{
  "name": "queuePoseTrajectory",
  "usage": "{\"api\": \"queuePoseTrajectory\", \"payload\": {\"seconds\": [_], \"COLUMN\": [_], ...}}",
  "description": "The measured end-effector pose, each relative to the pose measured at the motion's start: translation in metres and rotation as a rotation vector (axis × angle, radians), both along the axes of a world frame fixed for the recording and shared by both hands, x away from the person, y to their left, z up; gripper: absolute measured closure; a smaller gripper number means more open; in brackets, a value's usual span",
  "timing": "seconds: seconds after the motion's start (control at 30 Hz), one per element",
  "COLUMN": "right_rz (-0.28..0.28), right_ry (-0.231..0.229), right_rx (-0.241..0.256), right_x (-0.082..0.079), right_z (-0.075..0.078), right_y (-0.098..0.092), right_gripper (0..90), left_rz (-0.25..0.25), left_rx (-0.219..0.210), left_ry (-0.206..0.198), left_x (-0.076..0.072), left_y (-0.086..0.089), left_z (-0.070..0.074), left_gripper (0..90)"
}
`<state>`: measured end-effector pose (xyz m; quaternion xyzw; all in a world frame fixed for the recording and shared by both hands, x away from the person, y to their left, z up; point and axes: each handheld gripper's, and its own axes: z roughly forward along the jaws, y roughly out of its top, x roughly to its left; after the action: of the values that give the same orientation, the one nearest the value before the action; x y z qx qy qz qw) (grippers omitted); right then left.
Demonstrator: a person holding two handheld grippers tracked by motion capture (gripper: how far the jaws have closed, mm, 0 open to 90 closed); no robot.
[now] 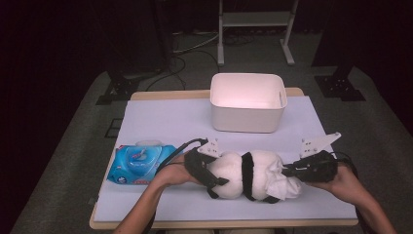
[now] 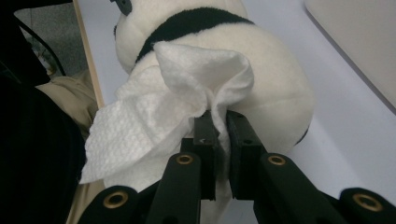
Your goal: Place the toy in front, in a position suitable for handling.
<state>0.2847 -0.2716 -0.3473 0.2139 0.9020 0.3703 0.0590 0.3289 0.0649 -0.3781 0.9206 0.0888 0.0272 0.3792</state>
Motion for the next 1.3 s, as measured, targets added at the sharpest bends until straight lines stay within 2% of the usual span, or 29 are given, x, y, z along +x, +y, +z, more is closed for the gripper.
{"api": "queuePoseTrajectory", "payload": {"seconds": [0.1, 0.23, 0.43, 0.63, 0.8, 1.17, 1.3], "right_rz": [-0.001, -0.007, 0.003, 0.039, 0.074, 0.13, 0.136], "right_ry": [0.002, 0.009, -0.002, -0.021, -0.019, 0.004, 0.01], "right_rx": [-0.006, 0.004, 0.005, -0.044, -0.071, -0.138, -0.146], "right_x": [-0.001, -0.002, 0.001, 0.01, 0.021, 0.046, 0.052], "right_z": [-0.004, -0.007, 0.003, 0.015, 0.02, 0.022, 0.021], "right_y": [-0.003, -0.007, -0.001, 0.019, 0.035, 0.073, 0.078], "right_gripper": [82.5, 82.6, 82.7, 82.6, 82.6, 82.1, 82.1], "left_rz": [-0.003, -0.001, -0.007, -0.012, -0.015, -0.016, -0.017], "left_rx": [0.007, -0.006, 0.003, 0.006, 0.007, 0.01, 0.013], "left_ry": [-0.007, -0.01, -0.021, -0.031, -0.028, -0.029, -0.034], "left_x": [0.0, -0.001, -0.003, -0.005, -0.005, -0.005, -0.006], "left_y": [0.0, -0.001, -0.003, -0.006, -0.005, -0.006, -0.006], "left_z": [0.0, 0.0, 0.001, 0.002, 0.002, 0.003, 0.003], "left_gripper": [15.8, 15.9, 16.6, 16.8, 16.8, 16.8, 16.8]}}
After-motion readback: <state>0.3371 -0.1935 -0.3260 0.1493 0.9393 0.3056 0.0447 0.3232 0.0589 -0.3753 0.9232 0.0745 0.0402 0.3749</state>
